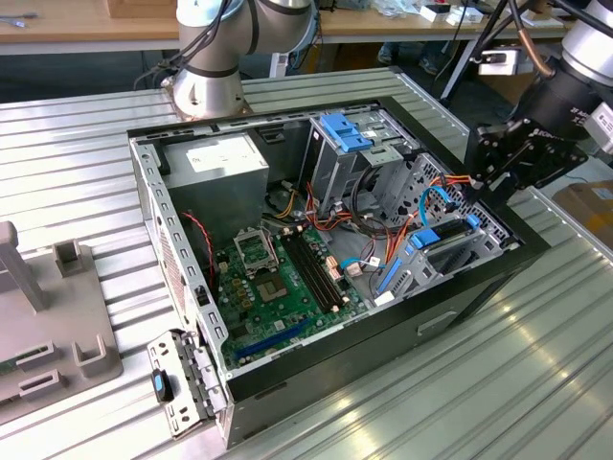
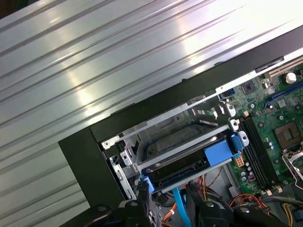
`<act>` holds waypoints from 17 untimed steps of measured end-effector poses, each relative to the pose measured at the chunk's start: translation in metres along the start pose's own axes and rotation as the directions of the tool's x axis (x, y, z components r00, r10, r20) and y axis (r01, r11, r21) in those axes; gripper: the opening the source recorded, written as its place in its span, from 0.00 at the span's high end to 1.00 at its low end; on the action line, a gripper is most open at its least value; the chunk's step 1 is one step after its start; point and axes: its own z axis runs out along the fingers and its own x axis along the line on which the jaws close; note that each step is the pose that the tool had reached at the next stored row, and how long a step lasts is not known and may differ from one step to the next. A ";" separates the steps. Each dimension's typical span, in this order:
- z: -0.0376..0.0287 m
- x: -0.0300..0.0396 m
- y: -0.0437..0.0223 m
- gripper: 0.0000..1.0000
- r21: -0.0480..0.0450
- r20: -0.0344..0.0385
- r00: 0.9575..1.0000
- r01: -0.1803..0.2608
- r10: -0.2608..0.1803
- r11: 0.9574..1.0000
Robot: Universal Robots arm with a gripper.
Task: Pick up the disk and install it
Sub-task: 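Insert the first disk wire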
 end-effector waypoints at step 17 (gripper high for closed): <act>0.0004 0.0120 -0.0156 0.56 0.000 0.001 0.999 0.039 -0.039 0.999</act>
